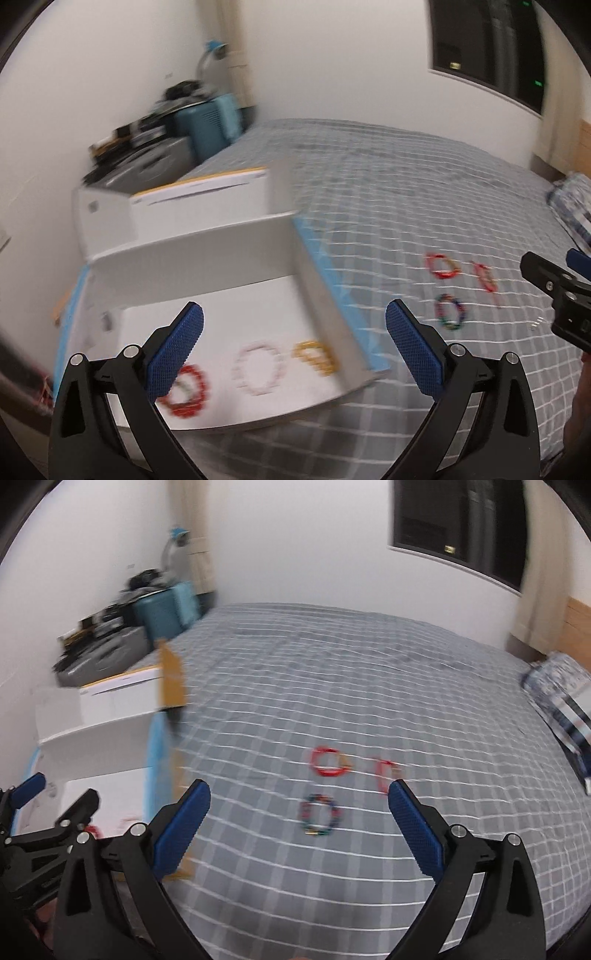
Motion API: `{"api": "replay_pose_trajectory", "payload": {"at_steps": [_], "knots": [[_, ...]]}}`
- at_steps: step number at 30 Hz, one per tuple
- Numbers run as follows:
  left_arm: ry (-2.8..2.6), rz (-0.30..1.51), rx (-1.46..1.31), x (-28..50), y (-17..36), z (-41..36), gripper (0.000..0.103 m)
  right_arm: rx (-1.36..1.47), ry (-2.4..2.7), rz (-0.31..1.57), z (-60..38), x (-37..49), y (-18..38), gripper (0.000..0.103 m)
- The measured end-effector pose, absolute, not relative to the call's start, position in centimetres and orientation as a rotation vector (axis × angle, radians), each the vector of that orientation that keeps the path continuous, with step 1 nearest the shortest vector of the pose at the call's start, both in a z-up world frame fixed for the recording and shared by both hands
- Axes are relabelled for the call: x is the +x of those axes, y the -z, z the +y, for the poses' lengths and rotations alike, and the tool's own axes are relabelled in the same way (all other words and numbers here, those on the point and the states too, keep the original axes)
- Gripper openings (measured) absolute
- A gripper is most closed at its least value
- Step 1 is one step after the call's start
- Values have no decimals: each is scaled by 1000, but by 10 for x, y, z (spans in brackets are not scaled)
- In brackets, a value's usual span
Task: Organize jewelry
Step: 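Move both tools back over the bed toward the remaining bracelets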
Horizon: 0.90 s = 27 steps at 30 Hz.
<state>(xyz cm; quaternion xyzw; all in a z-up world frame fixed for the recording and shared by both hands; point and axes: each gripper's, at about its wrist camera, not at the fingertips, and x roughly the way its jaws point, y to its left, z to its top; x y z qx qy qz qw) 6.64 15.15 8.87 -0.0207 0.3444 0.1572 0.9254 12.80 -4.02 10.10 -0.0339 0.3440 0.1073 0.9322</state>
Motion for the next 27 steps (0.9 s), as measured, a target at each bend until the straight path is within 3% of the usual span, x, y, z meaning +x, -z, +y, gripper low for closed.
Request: {"api": "replay_pose_trajectory", "payload": {"at_steps": [13, 27], "knots": [[-96, 749, -4, 159, -56, 22, 97, -6, -20, 847, -189, 190, -33, 93], [19, 896, -77, 240, 49, -10, 97, 81, 15, 1004, -248, 237, 57, 93]]}}
